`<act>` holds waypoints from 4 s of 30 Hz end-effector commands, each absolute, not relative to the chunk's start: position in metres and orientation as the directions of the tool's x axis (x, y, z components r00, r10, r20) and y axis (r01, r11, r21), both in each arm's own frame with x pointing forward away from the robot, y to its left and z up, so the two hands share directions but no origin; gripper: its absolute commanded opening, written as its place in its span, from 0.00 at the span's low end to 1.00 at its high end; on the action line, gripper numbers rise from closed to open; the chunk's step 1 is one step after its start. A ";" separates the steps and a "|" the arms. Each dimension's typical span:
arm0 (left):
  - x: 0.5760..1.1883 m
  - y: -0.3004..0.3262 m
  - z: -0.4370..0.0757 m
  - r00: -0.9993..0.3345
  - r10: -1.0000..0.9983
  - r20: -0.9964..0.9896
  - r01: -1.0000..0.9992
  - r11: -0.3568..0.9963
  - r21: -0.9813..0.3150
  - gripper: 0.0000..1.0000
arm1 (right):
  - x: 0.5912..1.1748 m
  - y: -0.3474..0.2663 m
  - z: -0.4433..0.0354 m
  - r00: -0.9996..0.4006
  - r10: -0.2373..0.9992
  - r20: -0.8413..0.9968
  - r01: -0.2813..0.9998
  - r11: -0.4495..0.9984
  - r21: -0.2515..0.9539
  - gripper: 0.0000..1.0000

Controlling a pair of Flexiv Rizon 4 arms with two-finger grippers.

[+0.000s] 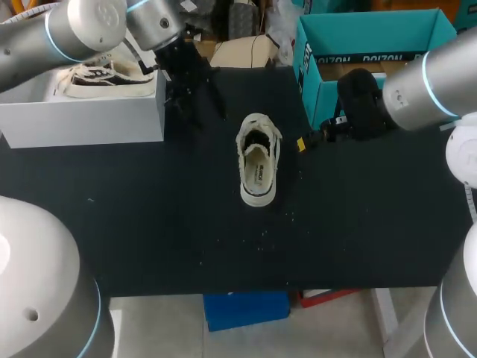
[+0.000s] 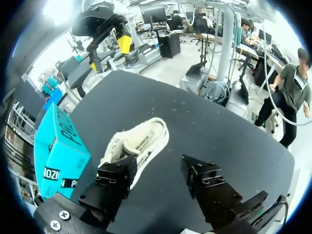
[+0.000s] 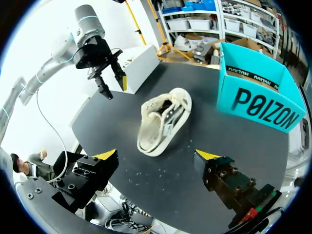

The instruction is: Take the shoe out of the shoebox, open the shoe tongue, remove and reinsert the insole, then place the shoe into the shoebox

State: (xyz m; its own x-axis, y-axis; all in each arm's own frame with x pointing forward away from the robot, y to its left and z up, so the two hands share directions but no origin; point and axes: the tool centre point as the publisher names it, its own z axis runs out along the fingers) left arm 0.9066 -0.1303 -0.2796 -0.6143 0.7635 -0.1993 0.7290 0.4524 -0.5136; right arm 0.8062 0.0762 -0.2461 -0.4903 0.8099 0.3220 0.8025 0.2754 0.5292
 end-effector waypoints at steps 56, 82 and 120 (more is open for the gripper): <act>0.888 -0.080 -0.296 -0.991 -0.087 -0.103 0.005 0.738 -0.675 1.00 | 0.866 0.105 -0.243 -0.483 0.855 0.189 0.870 0.444 0.214 1.00; 0.888 -0.080 -0.296 -0.991 -0.087 -0.103 0.005 0.738 -0.675 1.00 | 0.896 0.128 -0.267 -0.193 0.974 0.122 0.981 0.189 0.042 1.00; 0.888 -0.080 -0.296 -0.991 -0.087 -0.103 0.005 0.738 -0.675 1.00 | 0.920 0.145 -0.353 -0.135 0.990 -0.026 0.990 0.134 -0.041 0.47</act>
State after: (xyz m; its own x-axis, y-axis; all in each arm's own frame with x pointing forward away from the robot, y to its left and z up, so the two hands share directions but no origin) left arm 0.8892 -0.0795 -0.2950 -0.9916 -0.0836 -0.0991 0.0053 0.7374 -0.6754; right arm 0.9147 0.1399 -0.3472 -0.1345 0.9907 -0.0199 0.9906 0.1338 -0.0294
